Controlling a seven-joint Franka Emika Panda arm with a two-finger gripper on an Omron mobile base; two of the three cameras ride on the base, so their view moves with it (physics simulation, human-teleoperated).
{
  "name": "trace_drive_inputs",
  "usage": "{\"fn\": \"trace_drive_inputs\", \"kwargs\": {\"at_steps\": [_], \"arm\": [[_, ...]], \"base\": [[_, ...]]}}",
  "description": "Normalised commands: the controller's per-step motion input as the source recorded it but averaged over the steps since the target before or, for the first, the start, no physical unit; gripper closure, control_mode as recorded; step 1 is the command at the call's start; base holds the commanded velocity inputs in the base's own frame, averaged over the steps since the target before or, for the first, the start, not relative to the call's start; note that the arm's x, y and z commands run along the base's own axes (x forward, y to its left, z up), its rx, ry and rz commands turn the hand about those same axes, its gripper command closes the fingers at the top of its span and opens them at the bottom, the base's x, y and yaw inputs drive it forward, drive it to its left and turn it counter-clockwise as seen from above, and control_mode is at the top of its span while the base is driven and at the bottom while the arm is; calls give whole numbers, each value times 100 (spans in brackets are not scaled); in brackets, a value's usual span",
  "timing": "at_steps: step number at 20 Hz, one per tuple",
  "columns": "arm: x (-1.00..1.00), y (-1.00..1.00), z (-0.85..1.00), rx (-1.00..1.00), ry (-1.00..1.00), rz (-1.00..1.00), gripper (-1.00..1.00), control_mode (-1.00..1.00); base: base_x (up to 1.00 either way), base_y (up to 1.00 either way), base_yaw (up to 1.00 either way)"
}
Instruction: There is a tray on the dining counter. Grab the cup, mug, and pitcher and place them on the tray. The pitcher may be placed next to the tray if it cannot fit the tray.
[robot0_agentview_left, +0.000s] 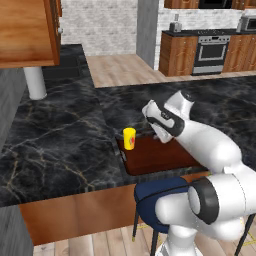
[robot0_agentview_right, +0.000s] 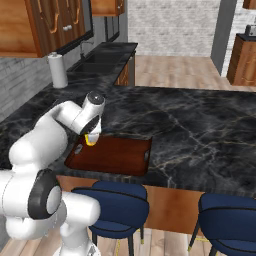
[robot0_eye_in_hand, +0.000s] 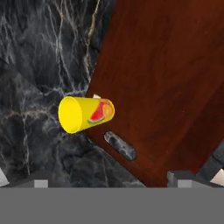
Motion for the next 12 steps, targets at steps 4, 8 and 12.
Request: {"fn": "trace_drive_inputs", "kwargs": {"at_steps": [4, 8, 12], "arm": [[-100, -44, 54, -32, 0, 12, -100, -100], [-100, -47, 51, -28, 0, 17, -100, -100], [-96, -29, 56, -20, 2, 22, -100, -100]], "base": [[0, 0, 0], [0, 0, 0], [0, 0, 0]]}}
